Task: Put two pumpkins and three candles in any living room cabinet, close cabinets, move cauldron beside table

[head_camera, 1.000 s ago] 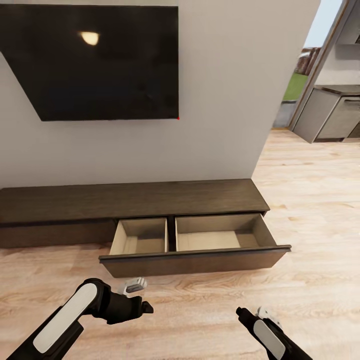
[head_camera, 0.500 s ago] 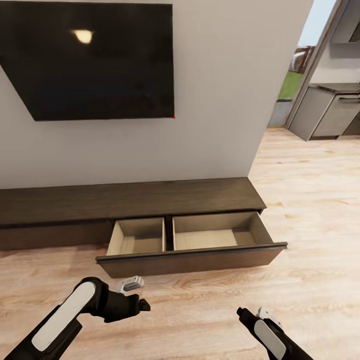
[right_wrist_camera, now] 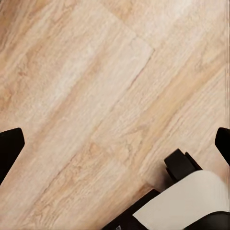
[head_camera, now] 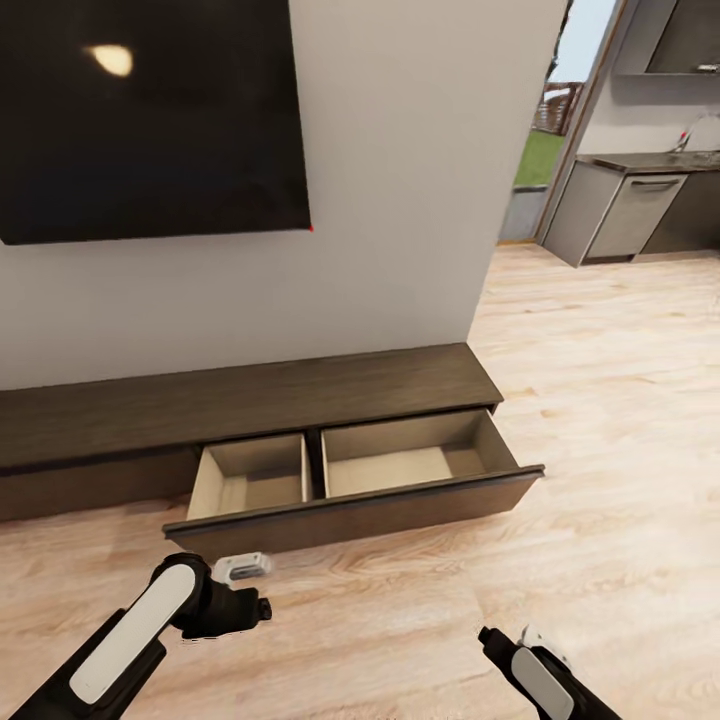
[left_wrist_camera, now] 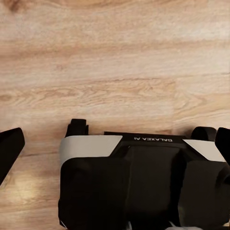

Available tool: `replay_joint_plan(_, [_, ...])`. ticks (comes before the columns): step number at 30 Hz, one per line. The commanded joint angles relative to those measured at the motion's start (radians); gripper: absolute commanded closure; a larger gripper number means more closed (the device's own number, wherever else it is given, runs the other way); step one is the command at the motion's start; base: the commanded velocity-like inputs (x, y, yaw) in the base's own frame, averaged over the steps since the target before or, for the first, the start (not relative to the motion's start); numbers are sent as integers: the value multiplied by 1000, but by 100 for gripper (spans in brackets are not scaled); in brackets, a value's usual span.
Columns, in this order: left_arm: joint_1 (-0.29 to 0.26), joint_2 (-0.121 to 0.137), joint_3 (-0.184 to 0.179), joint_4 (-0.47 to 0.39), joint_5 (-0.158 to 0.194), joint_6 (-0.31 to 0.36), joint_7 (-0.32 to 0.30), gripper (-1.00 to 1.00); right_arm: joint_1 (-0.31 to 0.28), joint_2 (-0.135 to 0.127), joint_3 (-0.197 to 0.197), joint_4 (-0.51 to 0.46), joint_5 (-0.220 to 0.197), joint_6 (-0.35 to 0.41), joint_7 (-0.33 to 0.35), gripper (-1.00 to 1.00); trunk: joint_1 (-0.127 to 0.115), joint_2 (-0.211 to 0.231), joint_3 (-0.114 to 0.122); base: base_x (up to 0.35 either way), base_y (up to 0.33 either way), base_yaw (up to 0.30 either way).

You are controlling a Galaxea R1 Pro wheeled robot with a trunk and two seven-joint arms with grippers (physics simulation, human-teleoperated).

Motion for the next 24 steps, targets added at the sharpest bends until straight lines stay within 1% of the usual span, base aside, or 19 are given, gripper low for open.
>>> replay_joint_plan(1, [-1, -5, -1, -1, -10, 2, 9, -100, -1, -2, 7, 0, -3, 3, -8, -100, 0, -1, -2, 0, 0, -204])
replay_joint_plan(4, [-1, -21, -1, 1, -33, 2, 7, -100, -1, -3, 7, 3, -4, 4, -8, -100, 0, -1, -6, 0, 0, -211])
replay_joint_plan(7, [-1, -30, -2, 2, -42, 2, 7, -100, -1, -4, 7, 8, -5, 4, -8, -100, 0, -1, -9, 0, 0, -217])
replay_joint_plan(24, [-1, -33, -4, 2, -45, 2, 6, -100, -1, 1, 7, 18, -5, 1, -6, -100, 0, -1, -27, 0, 0, -219])
